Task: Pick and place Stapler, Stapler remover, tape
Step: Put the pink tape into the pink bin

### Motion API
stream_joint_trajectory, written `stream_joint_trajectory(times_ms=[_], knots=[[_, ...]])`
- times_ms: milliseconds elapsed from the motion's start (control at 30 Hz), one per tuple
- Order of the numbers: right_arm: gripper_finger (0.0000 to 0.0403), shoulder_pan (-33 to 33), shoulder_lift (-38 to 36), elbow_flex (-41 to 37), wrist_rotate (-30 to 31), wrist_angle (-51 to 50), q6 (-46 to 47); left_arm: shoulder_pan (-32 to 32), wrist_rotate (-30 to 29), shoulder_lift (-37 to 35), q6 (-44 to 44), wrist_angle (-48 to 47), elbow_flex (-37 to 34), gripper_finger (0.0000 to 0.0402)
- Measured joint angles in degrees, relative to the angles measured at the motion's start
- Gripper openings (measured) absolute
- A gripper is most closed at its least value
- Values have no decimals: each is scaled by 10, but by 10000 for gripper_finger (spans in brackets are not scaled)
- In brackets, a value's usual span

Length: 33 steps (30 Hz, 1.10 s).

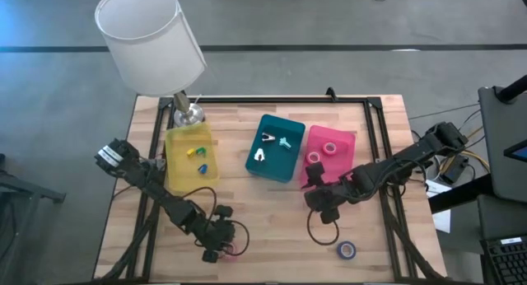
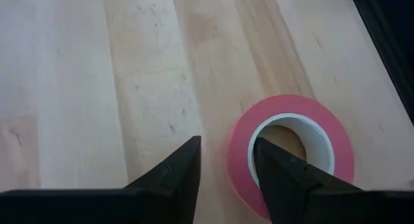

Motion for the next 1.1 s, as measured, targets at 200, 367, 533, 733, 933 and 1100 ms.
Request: stream_joint_trajectory(times_ms=[200,367,533,733,933,1100], knots=[[203,0,0,0,0,1,-3,2,-11,2,90,16,-1,105],[203,0,0,0,0,17,-3,18,-25,2,158,19,1,33],[203,0,0,0,0,71,-3,52,-73,-2,178,13,0,23],[203,-3,0,0,1,129,-21,83,-124,-11,307,0,-2,48],[203,-15,2,0,1,150,19,118,-287,-26,455,14,-2,49],[203,-42,2,0,28,200,94,163,-411,-42,522,79,5,48]])
